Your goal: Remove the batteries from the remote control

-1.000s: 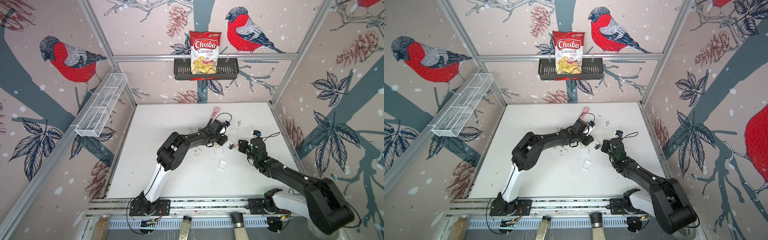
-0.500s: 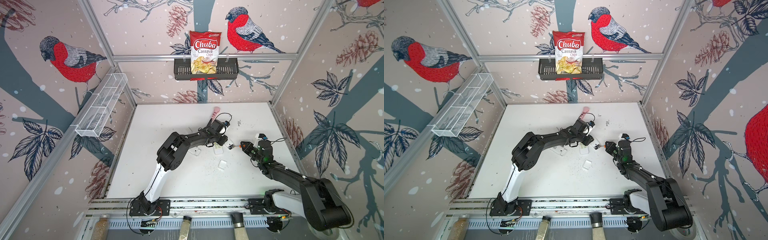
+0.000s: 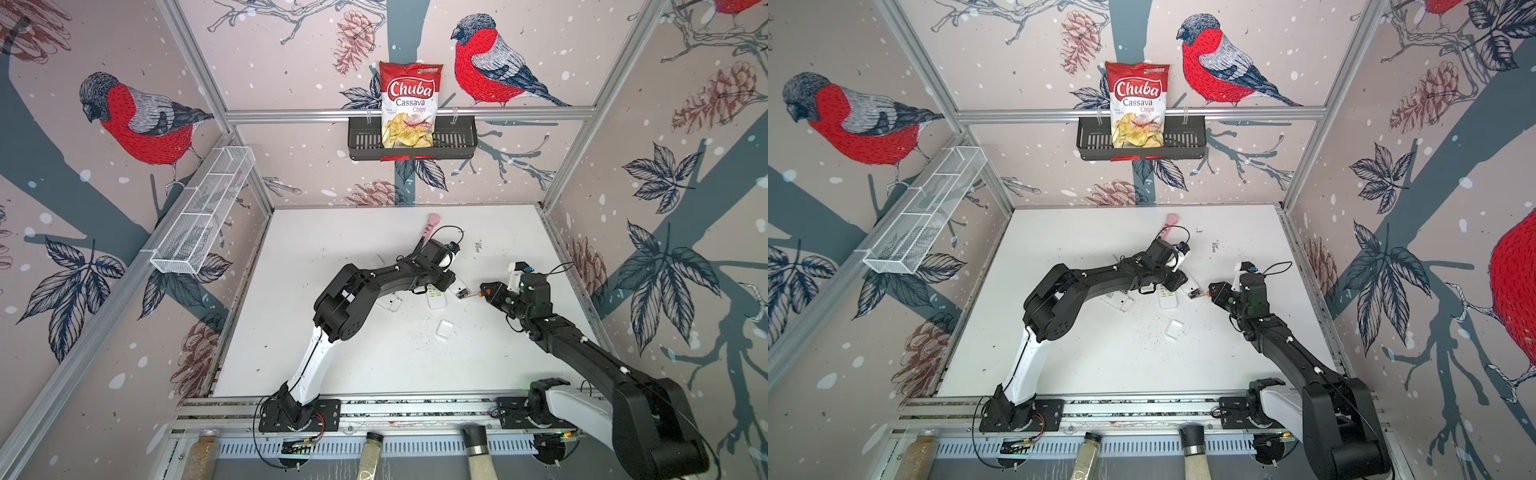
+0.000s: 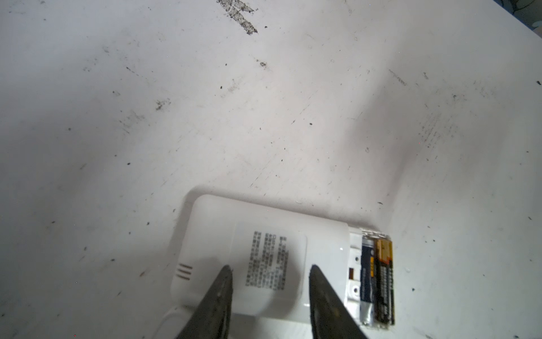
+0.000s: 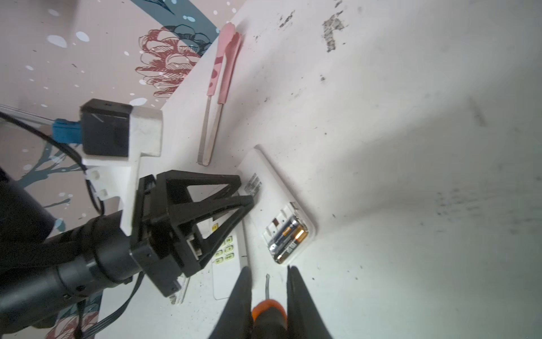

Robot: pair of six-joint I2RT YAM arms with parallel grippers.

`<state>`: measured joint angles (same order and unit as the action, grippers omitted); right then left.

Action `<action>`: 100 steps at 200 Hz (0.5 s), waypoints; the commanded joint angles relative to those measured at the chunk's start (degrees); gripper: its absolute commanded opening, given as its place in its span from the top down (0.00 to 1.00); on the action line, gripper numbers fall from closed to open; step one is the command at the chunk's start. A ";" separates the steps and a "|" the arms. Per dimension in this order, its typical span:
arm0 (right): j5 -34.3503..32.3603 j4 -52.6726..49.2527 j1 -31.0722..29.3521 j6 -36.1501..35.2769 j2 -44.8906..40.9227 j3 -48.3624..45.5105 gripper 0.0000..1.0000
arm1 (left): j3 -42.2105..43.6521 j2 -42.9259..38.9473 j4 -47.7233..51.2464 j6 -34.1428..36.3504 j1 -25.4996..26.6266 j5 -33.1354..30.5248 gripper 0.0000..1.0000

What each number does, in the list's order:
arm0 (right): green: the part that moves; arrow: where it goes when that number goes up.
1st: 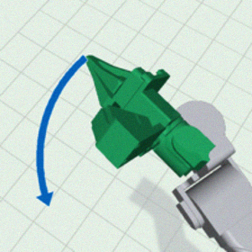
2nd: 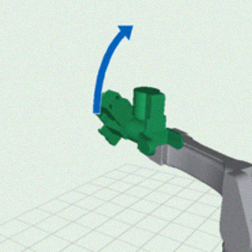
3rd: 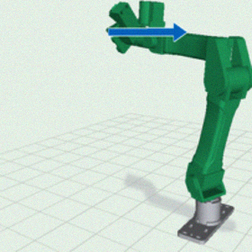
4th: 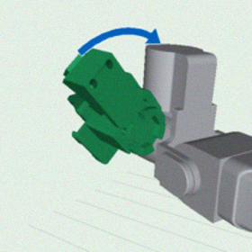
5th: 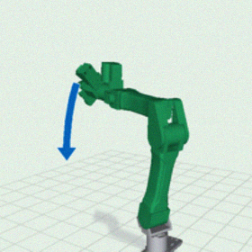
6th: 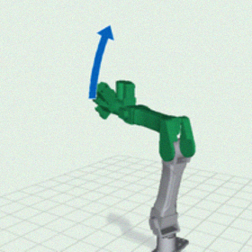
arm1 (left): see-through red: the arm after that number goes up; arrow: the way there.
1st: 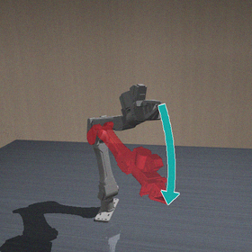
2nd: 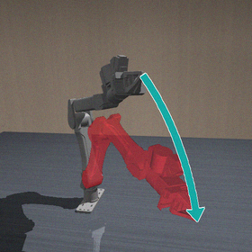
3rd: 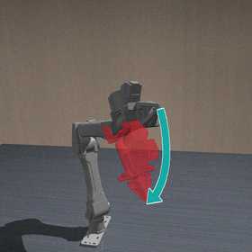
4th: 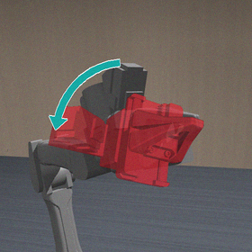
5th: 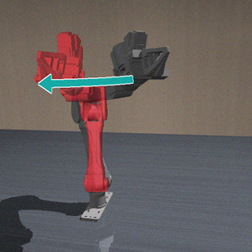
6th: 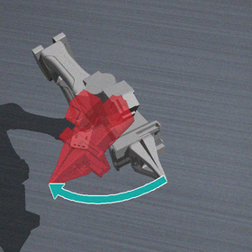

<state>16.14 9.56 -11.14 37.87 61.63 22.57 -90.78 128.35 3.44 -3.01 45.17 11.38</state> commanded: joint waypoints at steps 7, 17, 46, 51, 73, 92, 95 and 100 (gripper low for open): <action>-1.75 -2.81 1.24 -2.06 -0.81 0.03 1.00 | -0.03 0.27 5.08 -0.40 -0.15 -0.21 0.57; -1.03 -2.17 1.87 -1.77 -0.53 -0.06 1.00 | -0.01 0.32 4.95 -0.44 -0.11 -0.23 0.57; 0.52 0.26 3.21 -0.61 0.90 -0.08 1.00 | -0.01 0.23 5.00 -0.52 -0.12 -0.12 0.57; 0.64 0.71 3.35 -0.48 1.20 -0.07 1.00 | -0.01 0.23 5.00 -0.51 -0.14 -0.10 0.57; 1.69 2.74 3.93 0.25 2.87 0.09 1.00 | -0.01 0.28 4.92 -0.60 -0.12 -0.13 0.57; 2.27 4.41 4.20 0.87 4.33 0.36 1.00 | -0.11 0.34 4.91 -0.65 -0.13 -0.04 0.57; 2.35 4.61 4.19 0.97 4.52 0.37 1.00 | -0.10 0.34 4.91 -0.61 -0.16 -0.04 0.57; 2.45 4.94 4.28 1.13 4.78 0.50 1.00 | -0.11 0.32 4.91 -0.64 -0.16 -0.04 0.57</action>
<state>17.08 10.35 -7.09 37.71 65.32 22.55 -90.83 128.35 3.46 -3.03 45.17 11.55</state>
